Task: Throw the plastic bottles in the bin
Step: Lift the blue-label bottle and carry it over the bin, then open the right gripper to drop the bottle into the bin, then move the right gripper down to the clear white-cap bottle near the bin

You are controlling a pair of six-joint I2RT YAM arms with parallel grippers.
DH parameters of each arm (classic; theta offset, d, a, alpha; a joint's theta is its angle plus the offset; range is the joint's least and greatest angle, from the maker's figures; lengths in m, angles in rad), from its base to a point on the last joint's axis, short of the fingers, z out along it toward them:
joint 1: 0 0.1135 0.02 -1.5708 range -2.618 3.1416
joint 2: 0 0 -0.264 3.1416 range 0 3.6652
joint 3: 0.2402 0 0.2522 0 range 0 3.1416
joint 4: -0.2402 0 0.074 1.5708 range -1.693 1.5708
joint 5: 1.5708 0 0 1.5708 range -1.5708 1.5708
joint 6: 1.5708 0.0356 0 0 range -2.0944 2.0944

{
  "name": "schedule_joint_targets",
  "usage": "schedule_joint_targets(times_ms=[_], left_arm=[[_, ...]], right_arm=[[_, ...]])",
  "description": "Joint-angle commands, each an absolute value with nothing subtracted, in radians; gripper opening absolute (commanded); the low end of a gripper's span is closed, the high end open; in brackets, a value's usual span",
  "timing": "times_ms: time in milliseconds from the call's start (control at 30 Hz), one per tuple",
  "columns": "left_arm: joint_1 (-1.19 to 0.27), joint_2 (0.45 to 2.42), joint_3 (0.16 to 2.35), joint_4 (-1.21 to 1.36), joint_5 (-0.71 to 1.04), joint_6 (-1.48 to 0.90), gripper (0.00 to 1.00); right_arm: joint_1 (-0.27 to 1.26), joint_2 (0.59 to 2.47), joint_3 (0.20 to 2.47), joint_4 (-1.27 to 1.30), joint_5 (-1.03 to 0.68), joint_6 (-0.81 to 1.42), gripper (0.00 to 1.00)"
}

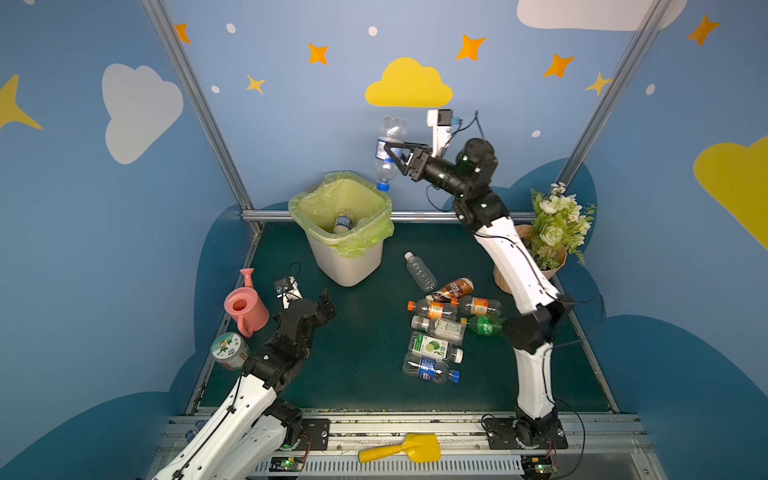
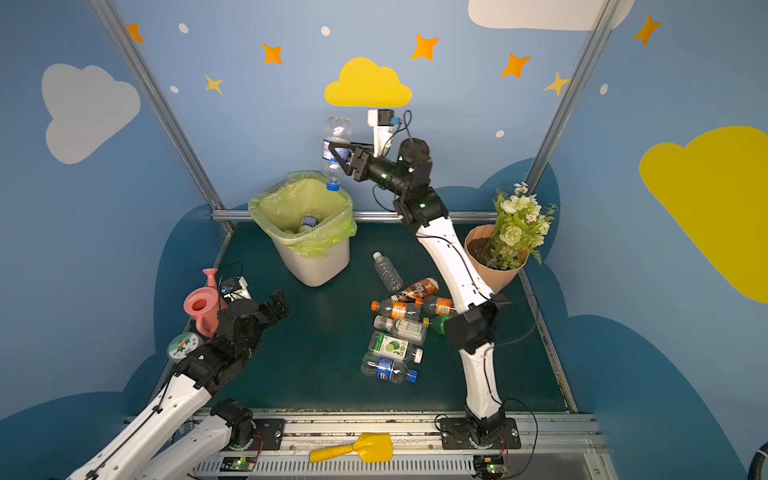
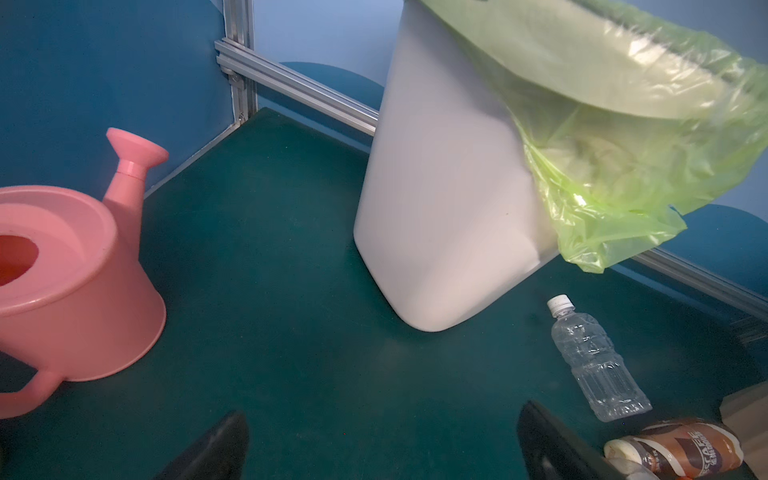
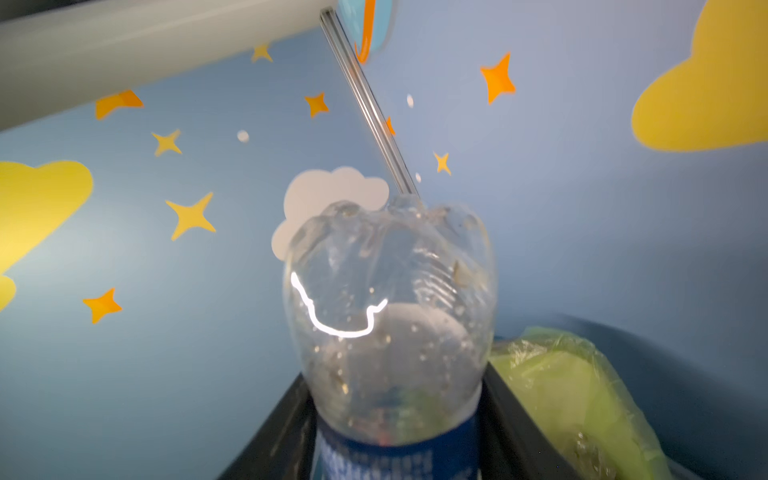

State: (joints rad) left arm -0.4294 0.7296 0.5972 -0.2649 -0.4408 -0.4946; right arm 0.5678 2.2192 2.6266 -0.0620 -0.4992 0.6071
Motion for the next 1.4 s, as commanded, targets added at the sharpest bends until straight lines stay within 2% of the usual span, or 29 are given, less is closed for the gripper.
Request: schedule_joint_targets(times_ms=[0, 100, 200, 267, 433, 667, 867, 1000, 1200, 1367], left_arm=[[-0.422, 0.730, 0.591, -0.282, -0.417, -0.503, 1.00], [-0.420, 0.739, 0.597, -0.295, -0.392, -0.492, 1.00], [-0.416, 0.740, 0.598, -0.305, -0.385, -0.492, 1.00], [-0.417, 0.738, 0.598, -0.301, -0.376, -0.496, 1.00], [-0.418, 0.736, 0.604, -0.281, -0.345, -0.512, 1.00], [-0.471, 0.784, 0.651, -0.278, -0.375, -0.505, 1.00], [-0.603, 0.816, 0.652, -0.231, -0.503, -0.542, 1.00], [-0.624, 0.832, 0.644, -0.222, -0.538, -0.571, 1.00], [-0.623, 0.837, 0.640, -0.220, -0.559, -0.591, 1.00], [-0.623, 0.857, 0.634, -0.221, -0.549, -0.597, 1.00]], right_arm=[[0.569, 2.427, 2.852, -0.277, -0.497, 0.616, 0.60], [0.549, 2.460, 2.866, -0.285, -0.504, 0.645, 0.72], [0.550, 2.358, 2.777, -0.288, -0.491, 0.578, 0.90], [0.545, 2.269, 2.730, -0.316, -0.471, 0.520, 0.96], [0.520, 2.042, 2.603, -0.378, -0.436, 0.387, 0.97], [0.494, 1.646, 2.025, -0.296, -0.355, 0.246, 0.97], [0.406, 1.448, 1.643, -0.257, -0.290, 0.230, 0.97], [0.355, 1.434, 1.513, -0.278, -0.290, 0.230, 0.97], [0.347, 1.533, 1.442, -0.336, -0.295, 0.190, 0.95], [0.357, 1.657, 1.455, -0.375, -0.314, 0.165, 0.86]])
